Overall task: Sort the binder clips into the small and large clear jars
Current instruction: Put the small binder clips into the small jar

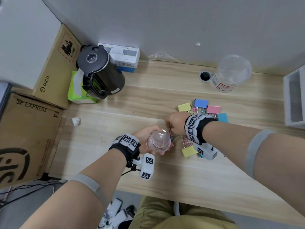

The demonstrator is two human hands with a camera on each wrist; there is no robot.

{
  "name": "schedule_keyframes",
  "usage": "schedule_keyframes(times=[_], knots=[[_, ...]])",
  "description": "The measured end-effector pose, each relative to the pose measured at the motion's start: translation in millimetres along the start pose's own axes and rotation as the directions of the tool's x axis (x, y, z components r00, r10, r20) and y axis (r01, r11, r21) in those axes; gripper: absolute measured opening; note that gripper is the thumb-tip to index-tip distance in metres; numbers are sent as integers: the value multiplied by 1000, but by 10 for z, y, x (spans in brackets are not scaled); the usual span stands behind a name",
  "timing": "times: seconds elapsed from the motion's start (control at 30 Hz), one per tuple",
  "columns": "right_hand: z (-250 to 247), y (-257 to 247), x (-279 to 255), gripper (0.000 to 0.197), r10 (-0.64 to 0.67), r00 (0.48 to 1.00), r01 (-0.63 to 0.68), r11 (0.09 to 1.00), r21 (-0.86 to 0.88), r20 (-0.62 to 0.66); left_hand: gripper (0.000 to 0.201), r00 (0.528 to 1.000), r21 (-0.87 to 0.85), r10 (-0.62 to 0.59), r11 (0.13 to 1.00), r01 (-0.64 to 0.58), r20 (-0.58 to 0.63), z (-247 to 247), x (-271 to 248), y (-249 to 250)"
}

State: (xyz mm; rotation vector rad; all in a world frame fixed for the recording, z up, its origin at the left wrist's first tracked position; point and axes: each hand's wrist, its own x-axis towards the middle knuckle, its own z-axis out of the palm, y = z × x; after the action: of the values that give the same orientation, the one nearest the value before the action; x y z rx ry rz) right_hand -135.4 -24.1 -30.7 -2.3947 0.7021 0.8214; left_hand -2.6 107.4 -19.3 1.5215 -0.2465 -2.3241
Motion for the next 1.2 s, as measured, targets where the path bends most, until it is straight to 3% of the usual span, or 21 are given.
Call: schedule_keyframes(times=[0.2, 0.43, 0.67, 0.77, 0.87, 0.97, 1.1, 1.2], knots=[[86, 16, -2, 20, 19, 1000, -20, 999, -38, -24, 45, 997, -31, -32, 999, 30, -73, -52, -19, -100], [101, -40, 6, 43, -3, 1000, 6, 994, -111, 20, 40, 992, -56, -43, 998, 37, -116, -82, -62, -175], [150, -112, 17, 20, -41, 999, 32, 972, -235, -31, 54, 997, -61, 41, 997, -45, -61, -134, -5, -224], [192, -76, 31, 11, -67, 994, 44, 968, -249, -83, 47, 999, -40, 44, 998, -45, -13, -74, 35, -229], [176, -58, 6, 21, -34, 987, 17, 994, -104, -155, 39, 999, -46, 40, 998, -40, -8, -16, 57, -235], [97, -20, -63, 26, 54, 979, -9, 975, 222, -198, 37, 999, -74, 47, 996, -48, -20, 2, 44, -227], [11, 15, -146, 22, 178, 968, -45, 818, 574, -178, 37, 995, -183, 84, 979, -92, -50, -17, -23, -163], [-120, -14, -169, 25, 198, 980, -101, 592, 799, -23, 39, 990, -254, 77, 961, -106, -121, 4, -64, -87]])
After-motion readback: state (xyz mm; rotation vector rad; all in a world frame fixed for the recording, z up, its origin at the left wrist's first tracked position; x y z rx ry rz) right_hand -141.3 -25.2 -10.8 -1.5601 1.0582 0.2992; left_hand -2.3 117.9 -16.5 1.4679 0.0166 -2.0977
